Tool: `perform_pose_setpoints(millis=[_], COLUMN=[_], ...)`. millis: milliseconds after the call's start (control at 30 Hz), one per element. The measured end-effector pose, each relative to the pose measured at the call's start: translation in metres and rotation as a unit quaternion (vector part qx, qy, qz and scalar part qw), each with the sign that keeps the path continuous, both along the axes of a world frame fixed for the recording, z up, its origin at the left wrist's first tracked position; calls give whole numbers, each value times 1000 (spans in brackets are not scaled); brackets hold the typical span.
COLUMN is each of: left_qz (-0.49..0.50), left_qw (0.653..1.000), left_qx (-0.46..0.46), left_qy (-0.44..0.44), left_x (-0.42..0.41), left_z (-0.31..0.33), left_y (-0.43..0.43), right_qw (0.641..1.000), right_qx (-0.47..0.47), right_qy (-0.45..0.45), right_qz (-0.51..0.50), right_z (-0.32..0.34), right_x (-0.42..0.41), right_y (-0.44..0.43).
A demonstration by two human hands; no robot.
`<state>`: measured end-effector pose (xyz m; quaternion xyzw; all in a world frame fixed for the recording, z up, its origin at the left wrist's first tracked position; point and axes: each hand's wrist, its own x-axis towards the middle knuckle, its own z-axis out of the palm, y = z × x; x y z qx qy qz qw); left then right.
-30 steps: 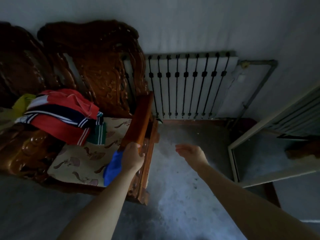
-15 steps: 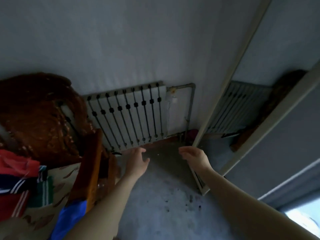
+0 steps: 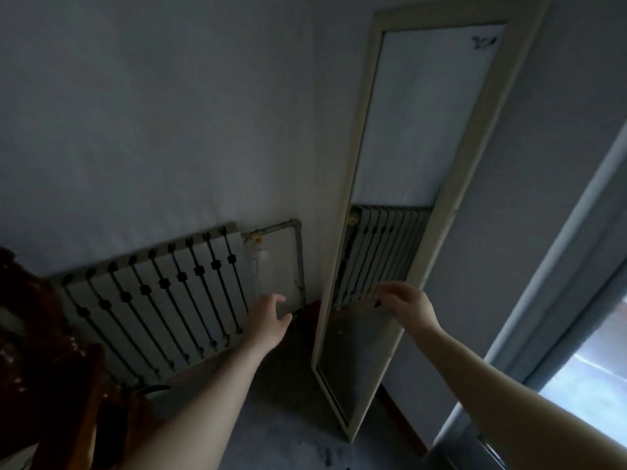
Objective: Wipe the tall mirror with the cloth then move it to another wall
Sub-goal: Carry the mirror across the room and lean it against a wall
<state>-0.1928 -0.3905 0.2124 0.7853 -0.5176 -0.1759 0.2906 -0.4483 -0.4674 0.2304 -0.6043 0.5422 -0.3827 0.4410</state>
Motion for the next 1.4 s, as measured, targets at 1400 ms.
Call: perform_pose_setpoints(millis=[1400], left_qz=[-140], left_qw=[978], left_qx=[-108], left_qy=[111], left_x=[-151], left_z=[111], left_y=[-192], right_qw=[989], right_qx=[-110], right_qy=[-86], right_qz=[46], right_z=[137], right_x=[-73], right_y=[-160])
